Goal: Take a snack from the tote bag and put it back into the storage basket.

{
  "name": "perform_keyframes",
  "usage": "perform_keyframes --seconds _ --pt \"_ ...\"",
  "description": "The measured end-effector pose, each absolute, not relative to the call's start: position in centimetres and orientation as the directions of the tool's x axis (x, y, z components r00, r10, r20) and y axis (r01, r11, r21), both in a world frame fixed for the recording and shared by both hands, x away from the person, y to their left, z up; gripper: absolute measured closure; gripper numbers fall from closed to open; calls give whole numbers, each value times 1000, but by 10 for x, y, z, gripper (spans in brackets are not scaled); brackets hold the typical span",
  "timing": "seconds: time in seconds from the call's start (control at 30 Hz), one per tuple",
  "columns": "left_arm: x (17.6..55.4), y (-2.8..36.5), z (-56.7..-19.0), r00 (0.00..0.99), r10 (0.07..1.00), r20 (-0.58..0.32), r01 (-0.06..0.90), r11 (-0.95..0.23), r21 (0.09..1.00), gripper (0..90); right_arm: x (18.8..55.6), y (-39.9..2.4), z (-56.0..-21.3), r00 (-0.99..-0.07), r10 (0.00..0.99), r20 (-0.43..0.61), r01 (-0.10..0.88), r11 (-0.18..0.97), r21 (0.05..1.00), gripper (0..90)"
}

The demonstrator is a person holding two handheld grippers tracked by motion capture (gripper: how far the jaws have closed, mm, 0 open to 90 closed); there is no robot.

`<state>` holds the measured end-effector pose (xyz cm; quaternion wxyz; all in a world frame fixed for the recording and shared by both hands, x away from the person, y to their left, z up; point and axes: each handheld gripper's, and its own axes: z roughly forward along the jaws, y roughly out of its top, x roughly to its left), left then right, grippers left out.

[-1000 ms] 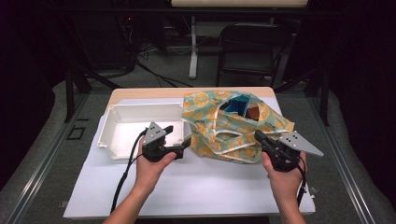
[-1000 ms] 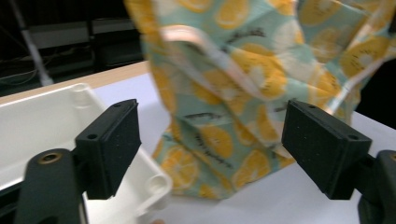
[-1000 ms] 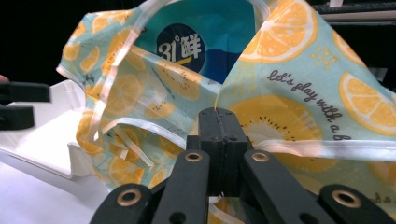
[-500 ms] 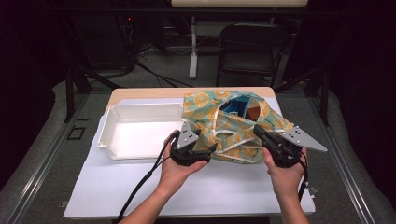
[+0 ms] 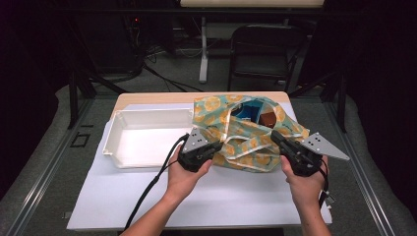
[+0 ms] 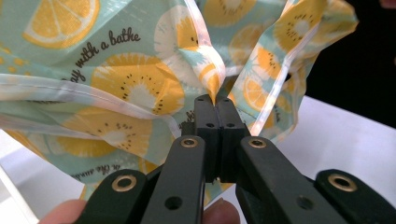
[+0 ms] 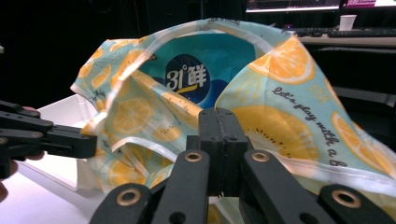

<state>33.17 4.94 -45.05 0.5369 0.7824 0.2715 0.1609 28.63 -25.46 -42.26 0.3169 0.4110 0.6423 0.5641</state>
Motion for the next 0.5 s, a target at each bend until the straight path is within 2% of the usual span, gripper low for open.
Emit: perform_keyframes --seconds 0.5 --pt "343 65 -410 794 607 -20 204 -235 951 900 301 -257 -396 -441 897 -24 118 84 989 900"
